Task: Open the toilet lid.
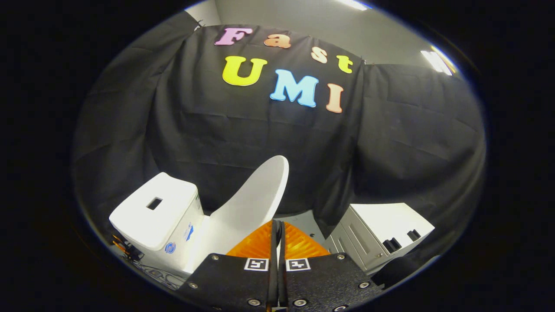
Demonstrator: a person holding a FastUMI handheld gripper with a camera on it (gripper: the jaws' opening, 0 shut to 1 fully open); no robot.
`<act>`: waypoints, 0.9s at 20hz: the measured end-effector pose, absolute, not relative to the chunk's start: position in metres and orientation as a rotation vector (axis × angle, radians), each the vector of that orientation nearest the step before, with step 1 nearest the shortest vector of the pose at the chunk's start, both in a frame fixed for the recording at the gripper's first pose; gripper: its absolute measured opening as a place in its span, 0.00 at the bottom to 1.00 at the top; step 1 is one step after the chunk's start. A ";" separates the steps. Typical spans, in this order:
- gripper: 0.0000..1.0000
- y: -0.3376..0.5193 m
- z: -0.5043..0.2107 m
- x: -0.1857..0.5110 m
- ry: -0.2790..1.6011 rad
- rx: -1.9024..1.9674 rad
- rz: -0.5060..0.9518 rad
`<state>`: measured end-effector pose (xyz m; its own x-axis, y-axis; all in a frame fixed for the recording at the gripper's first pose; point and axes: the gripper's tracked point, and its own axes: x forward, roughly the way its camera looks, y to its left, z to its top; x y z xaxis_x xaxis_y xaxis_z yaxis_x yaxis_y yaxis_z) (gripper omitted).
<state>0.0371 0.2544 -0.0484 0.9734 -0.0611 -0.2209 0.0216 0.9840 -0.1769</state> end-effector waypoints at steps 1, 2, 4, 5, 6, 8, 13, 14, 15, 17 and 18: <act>0.00 0.261 -0.046 0.035 0.217 -0.175 -0.031; 0.00 0.267 -0.044 0.034 0.209 -0.175 -0.023; 0.00 0.278 -0.037 0.032 0.197 -0.172 -0.005; 0.00 0.285 -0.034 0.032 0.190 -0.170 0.006; 0.00 0.290 -0.031 0.032 0.186 -0.171 0.014; 0.00 0.301 -0.028 0.031 0.178 -0.166 0.032; 0.00 0.328 -0.019 0.028 0.151 -0.175 0.074; 0.00 0.334 -0.018 0.028 0.145 -0.176 0.083; 0.00 0.340 -0.017 0.026 0.140 -0.174 0.090; 0.00 0.355 -0.013 0.024 0.128 -0.182 0.118; 0.00 0.361 -0.012 0.023 0.123 -0.190 0.127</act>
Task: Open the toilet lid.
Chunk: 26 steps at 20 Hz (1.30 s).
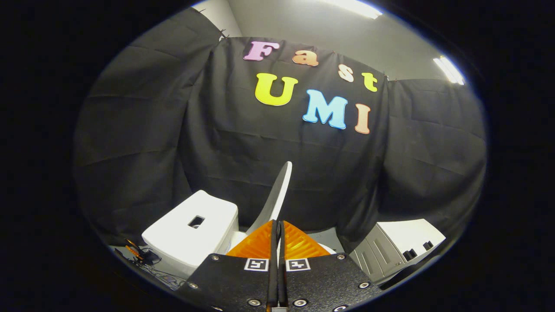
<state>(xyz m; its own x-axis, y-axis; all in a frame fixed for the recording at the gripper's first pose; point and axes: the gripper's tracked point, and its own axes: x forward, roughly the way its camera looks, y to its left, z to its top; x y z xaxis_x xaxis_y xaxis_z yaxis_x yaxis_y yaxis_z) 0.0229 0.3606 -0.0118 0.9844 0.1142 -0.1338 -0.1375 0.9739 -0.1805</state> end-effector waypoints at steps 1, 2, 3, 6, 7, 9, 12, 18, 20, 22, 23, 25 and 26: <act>0.00 0.365 -0.011 0.022 0.120 -0.200 0.135; 0.00 0.370 -0.011 0.022 0.115 -0.202 0.144; 0.00 0.376 -0.012 0.022 0.113 -0.201 0.156; 0.00 0.393 -0.008 0.021 0.107 -0.187 0.189; 0.00 0.399 -0.007 0.020 0.105 -0.189 0.203; 0.00 0.411 -0.006 0.018 0.100 -0.188 0.227; 0.00 0.432 -0.007 0.018 0.090 -0.182 0.278; 0.00 0.467 -0.009 0.012 0.095 -0.167 0.346; 0.00 0.477 -0.008 0.010 0.096 -0.207 0.363; 0.00 0.485 -0.012 0.009 0.097 -0.231 0.376; 0.01 0.491 -0.014 0.008 0.098 -0.231 0.388; 0.01 0.494 -0.016 0.007 0.095 -0.226 0.398; 0.01 0.493 -0.015 0.008 0.093 -0.220 0.398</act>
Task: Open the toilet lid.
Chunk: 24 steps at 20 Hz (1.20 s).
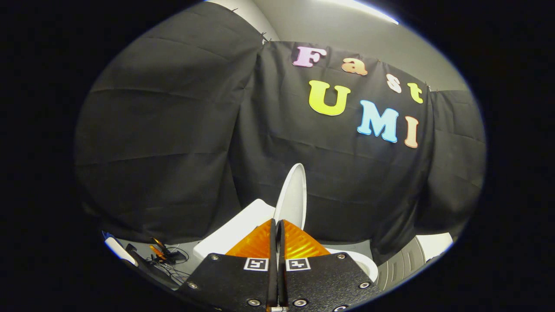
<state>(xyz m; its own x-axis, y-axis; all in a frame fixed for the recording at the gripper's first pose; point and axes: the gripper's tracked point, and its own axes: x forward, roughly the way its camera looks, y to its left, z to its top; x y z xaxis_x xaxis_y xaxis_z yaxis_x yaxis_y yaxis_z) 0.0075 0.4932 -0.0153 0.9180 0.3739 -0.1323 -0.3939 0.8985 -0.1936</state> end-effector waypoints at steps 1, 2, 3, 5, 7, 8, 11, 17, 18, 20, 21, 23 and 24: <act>0.01 0.492 -0.016 0.007 0.093 -0.204 0.398; 0.00 0.493 -0.016 0.008 0.099 -0.184 0.406; 0.02 0.494 -0.017 0.007 0.104 -0.163 0.411; 0.03 0.493 -0.017 0.006 0.113 -0.127 0.424; 0.04 0.495 -0.016 0.006 0.124 -0.090 0.444; 0.05 0.496 -0.016 0.006 0.132 -0.069 0.458; 0.13 0.506 -0.012 0.004 0.164 0.035 0.562; 0.95 0.447 0.061 0.005 -0.014 0.237 0.565; 0.95 0.431 0.070 0.009 -0.044 0.258 0.548; 0.95 0.400 0.083 0.024 -0.095 0.307 0.512; 0.95 0.385 0.085 0.035 -0.105 0.342 0.496; 0.96 0.353 0.085 0.056 -0.108 0.401 0.452; 0.95 0.336 0.084 0.066 -0.107 0.407 0.429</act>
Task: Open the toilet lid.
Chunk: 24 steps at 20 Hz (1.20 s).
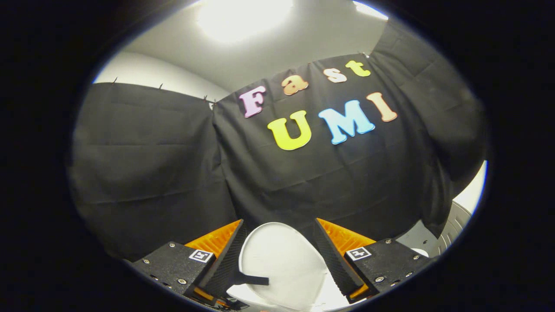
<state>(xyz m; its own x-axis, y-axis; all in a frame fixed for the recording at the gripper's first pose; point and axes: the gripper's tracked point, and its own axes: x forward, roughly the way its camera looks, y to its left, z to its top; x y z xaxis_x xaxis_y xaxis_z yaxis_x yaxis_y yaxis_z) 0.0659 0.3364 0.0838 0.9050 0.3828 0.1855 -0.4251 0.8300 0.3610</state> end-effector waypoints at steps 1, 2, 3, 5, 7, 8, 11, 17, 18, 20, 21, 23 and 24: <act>0.95 0.317 0.083 0.076 -0.106 0.407 0.411; 0.95 0.300 0.082 0.083 -0.113 0.400 0.392; 0.96 0.280 0.081 0.091 -0.120 0.387 0.366; 0.96 0.233 0.077 0.107 -0.132 0.354 0.300; 0.96 0.188 0.073 0.115 -0.147 0.317 0.241; 0.96 0.161 0.071 0.119 -0.158 0.293 0.205; 0.95 0.092 0.062 0.124 -0.159 0.222 0.107; 0.96 0.008 0.038 0.099 -0.142 0.138 0.014; 0.96 0.002 0.034 0.093 -0.141 0.123 0.012; 0.95 -0.007 0.023 0.078 -0.138 0.083 0.025; 0.95 -0.015 0.015 0.071 -0.126 0.061 0.022; 0.96 -0.028 -0.001 0.057 -0.105 0.025 0.015; 0.96 -0.029 -0.005 0.049 -0.104 0.014 0.021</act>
